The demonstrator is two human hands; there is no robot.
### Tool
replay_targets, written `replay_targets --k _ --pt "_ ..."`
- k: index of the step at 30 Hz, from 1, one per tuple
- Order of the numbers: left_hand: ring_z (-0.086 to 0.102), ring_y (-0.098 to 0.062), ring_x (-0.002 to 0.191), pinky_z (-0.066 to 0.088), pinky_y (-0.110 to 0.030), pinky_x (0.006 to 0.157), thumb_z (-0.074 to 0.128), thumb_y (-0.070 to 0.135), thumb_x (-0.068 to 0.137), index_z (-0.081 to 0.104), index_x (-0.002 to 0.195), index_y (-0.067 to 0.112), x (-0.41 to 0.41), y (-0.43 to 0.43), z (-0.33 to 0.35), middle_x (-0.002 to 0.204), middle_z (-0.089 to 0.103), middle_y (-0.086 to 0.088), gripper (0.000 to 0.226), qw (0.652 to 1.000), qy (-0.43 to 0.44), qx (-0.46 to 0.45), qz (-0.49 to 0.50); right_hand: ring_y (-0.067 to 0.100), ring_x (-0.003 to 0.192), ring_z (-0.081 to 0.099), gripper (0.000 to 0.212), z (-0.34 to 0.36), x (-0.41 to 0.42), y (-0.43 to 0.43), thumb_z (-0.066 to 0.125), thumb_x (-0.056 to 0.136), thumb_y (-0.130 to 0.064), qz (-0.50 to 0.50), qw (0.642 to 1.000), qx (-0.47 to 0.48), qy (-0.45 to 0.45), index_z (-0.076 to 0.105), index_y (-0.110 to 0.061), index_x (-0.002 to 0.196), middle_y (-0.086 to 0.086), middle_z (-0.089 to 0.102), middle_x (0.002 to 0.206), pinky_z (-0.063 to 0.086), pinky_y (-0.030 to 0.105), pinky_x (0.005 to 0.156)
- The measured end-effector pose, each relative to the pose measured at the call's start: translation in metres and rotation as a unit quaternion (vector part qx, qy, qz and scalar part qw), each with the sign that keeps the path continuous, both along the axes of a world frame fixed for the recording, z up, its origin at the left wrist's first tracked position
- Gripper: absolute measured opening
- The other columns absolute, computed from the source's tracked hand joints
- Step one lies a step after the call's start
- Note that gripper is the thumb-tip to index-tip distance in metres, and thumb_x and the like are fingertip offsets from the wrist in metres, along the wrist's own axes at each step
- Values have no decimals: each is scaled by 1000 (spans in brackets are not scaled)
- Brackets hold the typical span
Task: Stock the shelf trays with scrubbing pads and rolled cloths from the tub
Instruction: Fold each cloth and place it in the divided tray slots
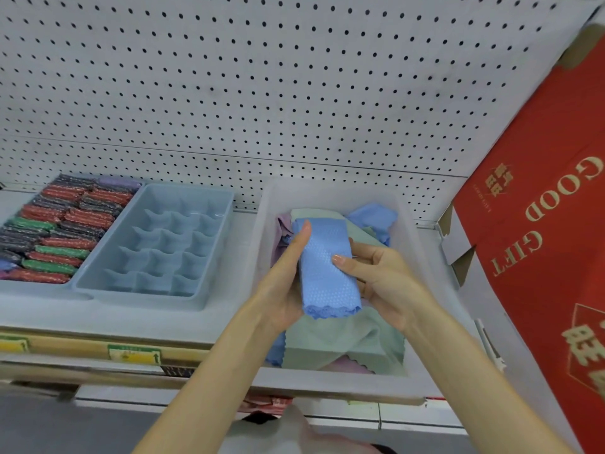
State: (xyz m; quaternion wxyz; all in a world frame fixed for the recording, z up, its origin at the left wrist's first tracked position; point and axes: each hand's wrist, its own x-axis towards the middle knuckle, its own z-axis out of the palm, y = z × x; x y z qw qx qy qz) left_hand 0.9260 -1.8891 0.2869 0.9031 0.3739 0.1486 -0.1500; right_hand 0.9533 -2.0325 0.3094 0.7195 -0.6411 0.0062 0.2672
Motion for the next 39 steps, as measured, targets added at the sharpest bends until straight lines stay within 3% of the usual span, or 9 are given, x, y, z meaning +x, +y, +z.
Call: replay_targets --k 7,12,17,20,23,27,30,33,39 --pt "66 -32 101 54 -44 88 53 19 92 59 121 0 4 -1 2 117 65 -21 36 999 -1 48 -2 14 73 72 14 -8 1 6 68 83 -6 -18 995 -59 -84 66 -15 94 -2 74 79 53 24 54" --pt "64 -30 109 51 -44 93 44 15 98 59 120 0 6 2 5 122 64 -17 31 998 -28 53 -9 11 76 62 25 -19 6 0 79 75 -24 -64 957 -210 -192 56 -24 85 -11 63 82 56 37 62" --pt "63 -27 110 50 -47 95 46 22 97 59 123 6 9 7 10 122 66 -10 33 994 -45 100 -27 16 88 70 15 -14 2 -5 64 88 -19 64 991 -100 -56 63 -9 98 4 72 97 57 31 71" --pt "68 -29 100 56 -44 86 56 22 91 62 116 5 9 8 11 111 70 -13 30 984 -38 169 -41 21 75 71 6 -12 1 -1 66 85 -11 9 993 -74 -96 62 -8 85 3 72 79 57 34 60" --pt "70 -24 92 57 -41 80 63 11 88 61 114 6 5 12 9 104 72 -11 27 965 -42 254 -54 32 78 70 12 -13 5 2 68 83 -9 -61 984 -89 -143 59 -4 85 15 71 82 55 47 70" --pt "72 -17 75 58 -29 61 70 -1 80 52 117 9 7 13 8 93 72 -10 42 944 -51 323 36 24 66 66 34 -18 9 4 72 79 -7 -105 978 -87 -158 48 -22 98 10 68 72 54 39 64" --pt "70 -15 68 53 -24 55 67 -5 82 49 110 22 7 14 7 88 71 -15 43 928 -108 345 88 21 75 68 37 -15 10 0 70 80 -1 -71 984 -48 -155 56 -25 104 6 71 84 55 34 67" --pt "69 -19 80 55 -25 65 62 -8 85 60 111 11 6 18 9 97 70 -20 32 918 -164 356 60 21 90 68 37 -9 13 -6 71 76 6 -17 983 -55 -173 67 -22 100 7 71 100 57 36 78" --pt "67 -6 88 55 -20 73 70 -3 80 62 116 9 4 10 14 108 69 -6 39 913 -165 370 51 17 75 63 39 -3 13 -6 79 69 2 -29 971 -93 -219 70 -30 90 -3 70 84 56 37 72"
